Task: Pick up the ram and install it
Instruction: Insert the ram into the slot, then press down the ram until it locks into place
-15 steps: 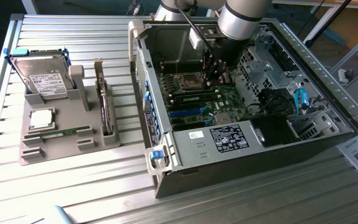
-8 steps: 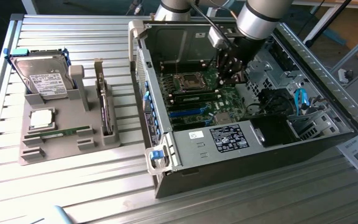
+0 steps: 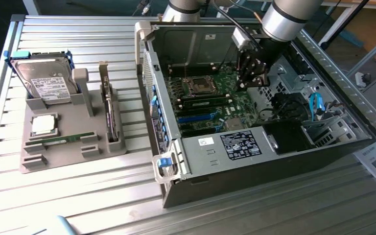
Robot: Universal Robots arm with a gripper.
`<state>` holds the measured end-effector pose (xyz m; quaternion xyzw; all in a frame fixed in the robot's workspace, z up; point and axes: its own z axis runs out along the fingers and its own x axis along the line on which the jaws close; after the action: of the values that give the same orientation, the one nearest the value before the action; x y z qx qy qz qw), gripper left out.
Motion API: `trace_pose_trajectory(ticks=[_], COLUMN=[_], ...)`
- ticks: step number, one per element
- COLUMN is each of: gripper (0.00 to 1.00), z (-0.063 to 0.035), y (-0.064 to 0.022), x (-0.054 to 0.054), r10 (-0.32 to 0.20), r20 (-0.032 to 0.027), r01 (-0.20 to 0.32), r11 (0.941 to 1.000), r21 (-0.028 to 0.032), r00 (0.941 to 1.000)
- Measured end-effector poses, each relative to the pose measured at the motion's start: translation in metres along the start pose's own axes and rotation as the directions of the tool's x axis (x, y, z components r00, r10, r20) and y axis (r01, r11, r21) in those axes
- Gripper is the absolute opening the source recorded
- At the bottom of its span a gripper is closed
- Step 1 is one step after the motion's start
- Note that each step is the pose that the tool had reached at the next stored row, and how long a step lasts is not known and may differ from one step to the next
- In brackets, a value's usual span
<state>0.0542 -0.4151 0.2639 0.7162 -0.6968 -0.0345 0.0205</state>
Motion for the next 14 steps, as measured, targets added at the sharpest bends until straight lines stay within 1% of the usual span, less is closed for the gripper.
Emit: trace_pose_trajectory(ticks=[6,9,11,14], gripper=[0.1,0.1,0.1,0.1], z=[0.0003,0.0076,0.0144,0.0189], y=[0.0001,0.0008,0.0024,0.0043], x=[0.0,0.0,0.0,0.0], r10=[0.0,0.0,0.0,0.0], r20=[0.0,0.0,-0.0001,0.0], r01=[0.0,0.0,0.0,0.0], r11=[1.0,1.0,1.0,1.0], r21=[0.0001,0.0,0.0,0.0], r00=[1.0,1.0,1.0,1.0])
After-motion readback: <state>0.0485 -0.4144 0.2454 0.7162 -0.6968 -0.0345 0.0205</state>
